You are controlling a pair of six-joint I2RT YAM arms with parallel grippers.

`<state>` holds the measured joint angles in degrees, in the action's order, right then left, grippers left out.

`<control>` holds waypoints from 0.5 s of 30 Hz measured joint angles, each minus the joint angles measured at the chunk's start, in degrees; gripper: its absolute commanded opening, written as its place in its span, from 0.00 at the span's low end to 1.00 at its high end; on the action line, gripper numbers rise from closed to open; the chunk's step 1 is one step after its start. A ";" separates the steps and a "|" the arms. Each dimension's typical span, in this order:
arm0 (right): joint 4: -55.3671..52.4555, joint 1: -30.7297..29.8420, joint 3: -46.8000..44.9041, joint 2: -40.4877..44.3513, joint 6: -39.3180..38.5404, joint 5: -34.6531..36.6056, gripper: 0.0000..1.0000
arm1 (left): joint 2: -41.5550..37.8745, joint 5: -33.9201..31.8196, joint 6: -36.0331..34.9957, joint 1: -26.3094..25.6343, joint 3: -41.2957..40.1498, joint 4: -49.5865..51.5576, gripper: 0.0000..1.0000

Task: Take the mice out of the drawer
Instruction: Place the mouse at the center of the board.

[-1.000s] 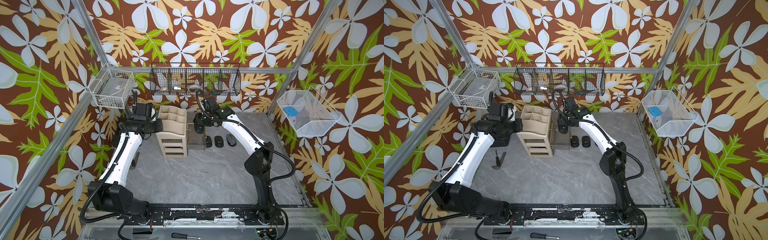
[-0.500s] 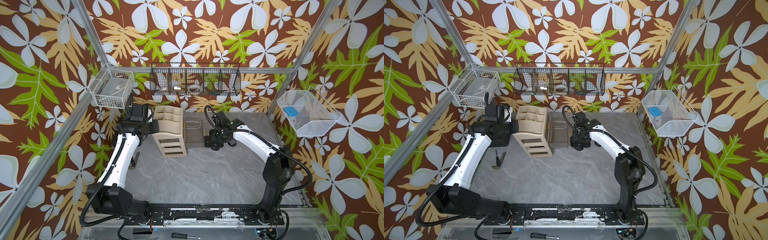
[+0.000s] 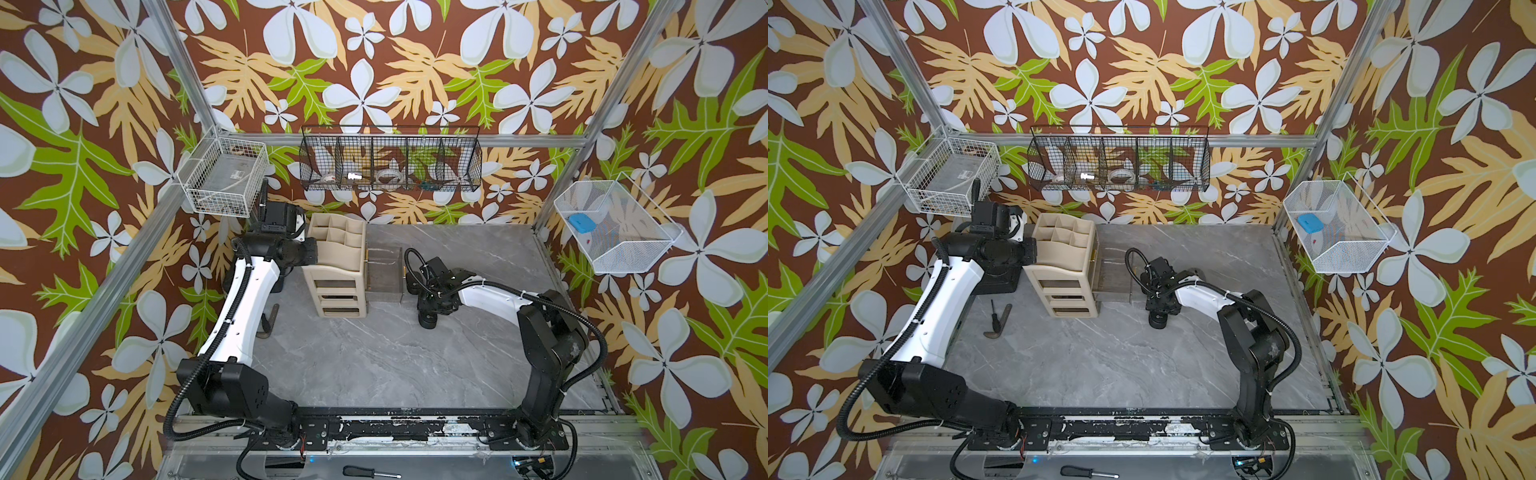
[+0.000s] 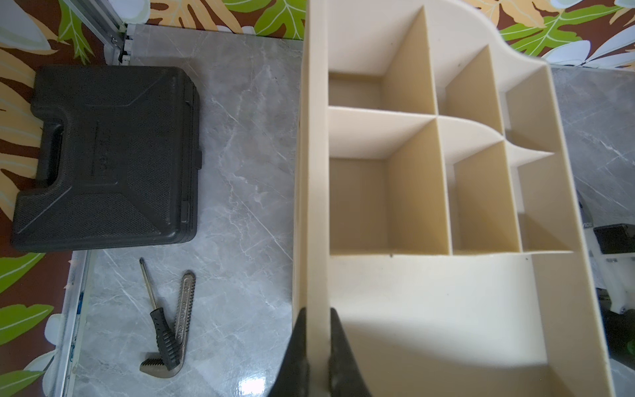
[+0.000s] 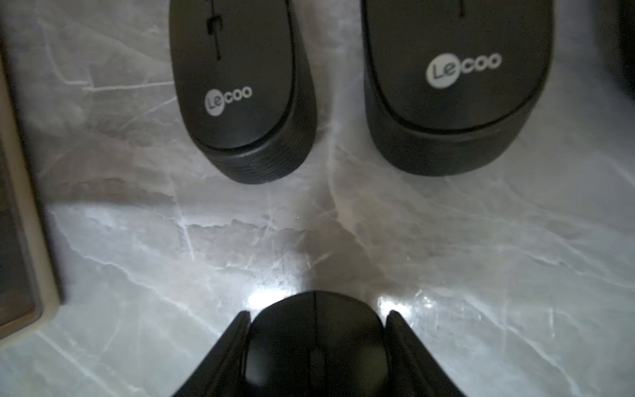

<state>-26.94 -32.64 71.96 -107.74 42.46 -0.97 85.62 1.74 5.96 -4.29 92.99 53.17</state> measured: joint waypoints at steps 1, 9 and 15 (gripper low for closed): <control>0.70 -0.37 0.00 -0.42 0.59 -0.02 0.54 | 0.04 0.02 0.00 0.00 0.00 0.00 0.00; 2.10 -0.66 -0.13 -1.64 1.88 1.36 0.76 | -0.20 0.11 -0.07 0.02 -0.70 -0.87 0.00; 1.05 -0.72 1.18 1.51 1.44 1.20 0.85 | -0.17 0.24 -0.20 0.02 -0.68 -0.90 0.00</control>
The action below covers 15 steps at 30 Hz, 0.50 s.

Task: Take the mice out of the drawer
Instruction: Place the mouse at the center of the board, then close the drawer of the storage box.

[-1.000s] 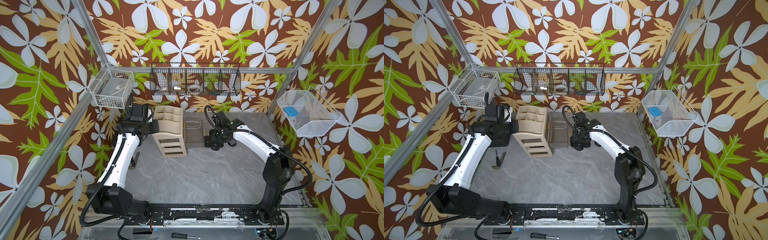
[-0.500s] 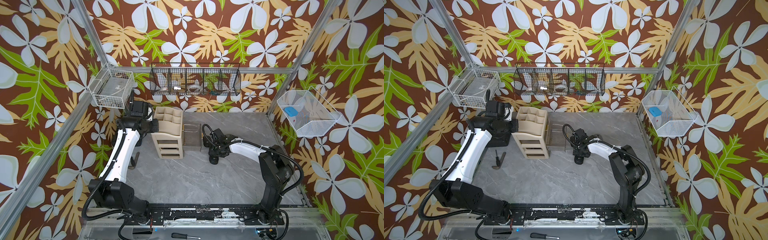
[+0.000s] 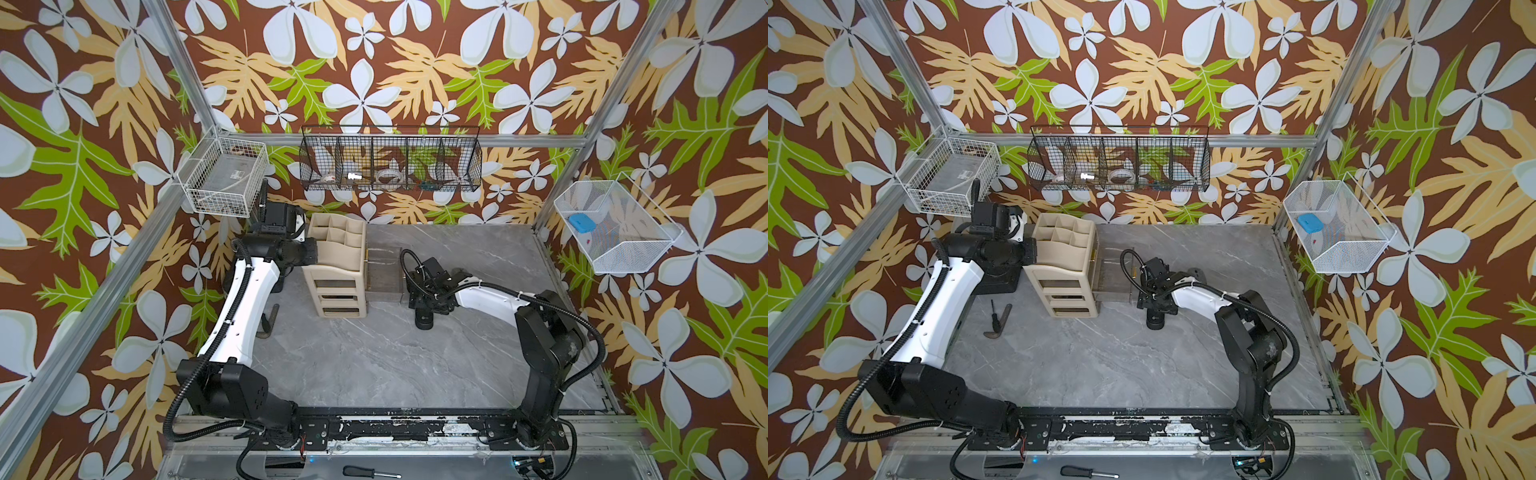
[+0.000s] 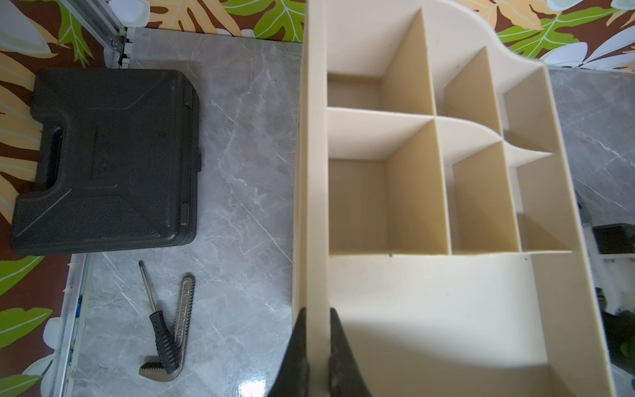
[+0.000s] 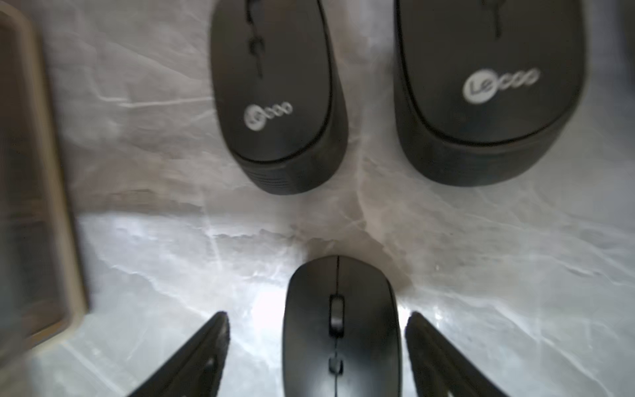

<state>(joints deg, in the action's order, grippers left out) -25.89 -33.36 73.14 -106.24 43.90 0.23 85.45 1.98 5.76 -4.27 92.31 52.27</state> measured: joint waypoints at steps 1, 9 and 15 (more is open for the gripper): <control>-0.26 0.07 0.22 0.94 -0.07 -0.02 0.84 | 0.00 0.02 0.00 0.00 0.04 0.02 0.00; -2.38 3.43 4.04 4.13 -4.50 0.02 0.74 | 0.37 0.81 -0.13 0.02 0.42 0.13 0.00; -1.16 2.69 11.17 -1.53 -8.39 -3.28 0.71 | 0.96 1.64 -1.01 0.09 0.98 0.07 0.00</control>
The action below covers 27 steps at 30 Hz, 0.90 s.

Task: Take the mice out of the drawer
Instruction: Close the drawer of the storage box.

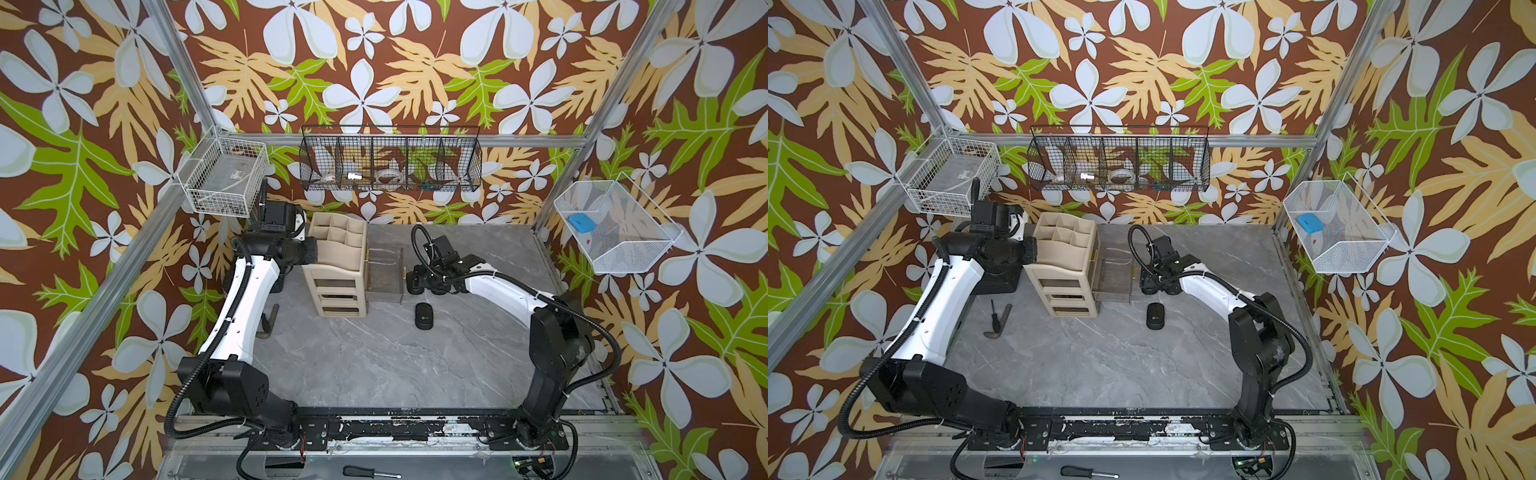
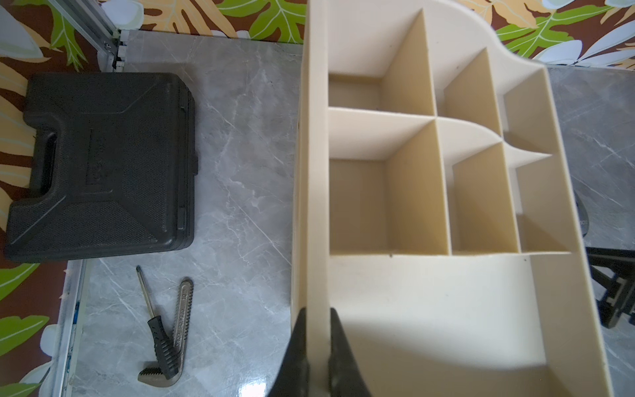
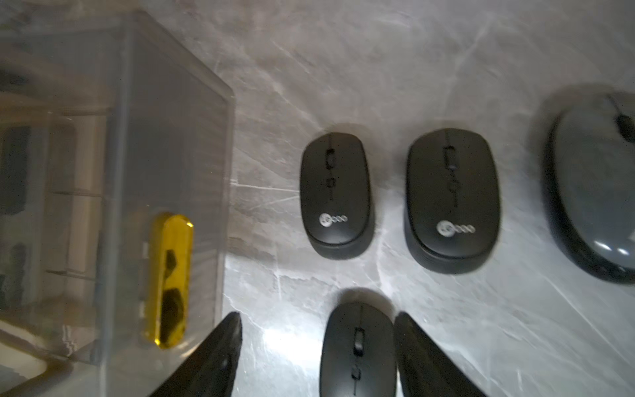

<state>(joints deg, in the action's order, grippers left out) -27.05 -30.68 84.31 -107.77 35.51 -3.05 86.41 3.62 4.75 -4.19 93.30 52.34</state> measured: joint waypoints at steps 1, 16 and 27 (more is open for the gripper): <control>0.04 -0.44 1.55 -1.36 -0.39 -0.02 0.71 | 0.15 0.17 -0.17 0.00 0.09 -0.02 0.00; 4.83 -8.02 14.62 -12.55 -0.94 -7.87 0.70 | 2.60 1.38 -3.56 0.00 3.02 0.96 0.00; 11.10 -8.85 6.62 -8.17 2.29 -11.56 0.68 | 2.84 0.17 -5.22 0.66 3.50 0.96 0.00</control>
<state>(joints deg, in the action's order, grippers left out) -15.94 -39.53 90.94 -115.94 37.80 -14.61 89.25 3.79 -0.47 -3.53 96.79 53.30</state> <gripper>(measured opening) 0.695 0.096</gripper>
